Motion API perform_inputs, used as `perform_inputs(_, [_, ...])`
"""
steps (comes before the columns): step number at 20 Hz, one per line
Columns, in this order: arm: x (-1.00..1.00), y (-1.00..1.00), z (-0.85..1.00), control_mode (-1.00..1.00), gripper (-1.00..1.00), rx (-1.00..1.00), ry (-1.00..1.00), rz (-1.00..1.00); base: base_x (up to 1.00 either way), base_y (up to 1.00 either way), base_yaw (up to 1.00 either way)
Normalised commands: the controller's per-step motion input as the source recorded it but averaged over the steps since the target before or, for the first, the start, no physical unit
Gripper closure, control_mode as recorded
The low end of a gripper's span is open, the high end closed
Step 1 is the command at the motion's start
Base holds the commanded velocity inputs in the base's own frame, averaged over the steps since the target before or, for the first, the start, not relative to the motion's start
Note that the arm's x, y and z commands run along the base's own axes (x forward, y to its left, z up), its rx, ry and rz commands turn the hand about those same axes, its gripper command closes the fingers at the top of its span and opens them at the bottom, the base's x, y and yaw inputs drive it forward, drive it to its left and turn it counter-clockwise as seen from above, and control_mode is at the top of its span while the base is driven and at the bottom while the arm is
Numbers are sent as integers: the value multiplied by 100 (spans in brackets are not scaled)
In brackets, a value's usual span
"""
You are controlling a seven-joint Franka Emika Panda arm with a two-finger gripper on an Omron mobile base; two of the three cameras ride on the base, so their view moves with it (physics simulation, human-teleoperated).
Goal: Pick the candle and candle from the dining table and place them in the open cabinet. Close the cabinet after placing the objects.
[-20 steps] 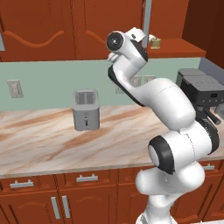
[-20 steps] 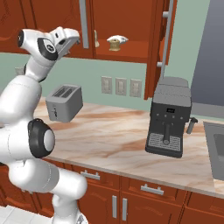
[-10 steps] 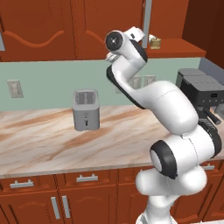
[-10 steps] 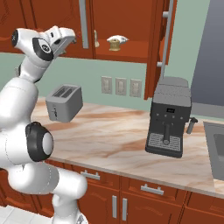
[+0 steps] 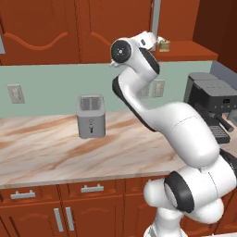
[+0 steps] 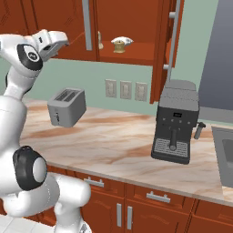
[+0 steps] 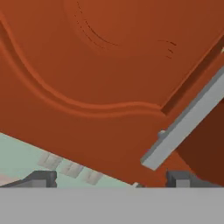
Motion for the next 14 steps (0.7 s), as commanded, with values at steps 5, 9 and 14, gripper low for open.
perform_inputs(5, [-99, -1, 0, -100, -100, 27, -10, 0, 0, 0, 0])
perform_inputs(9, [-97, -11, 0, -100, -100, 30, -10, 0, 0, 0, 0])
perform_inputs(14, [-97, -11, -1, -100, -100, 33, -13, 0, 0, 0, 0])
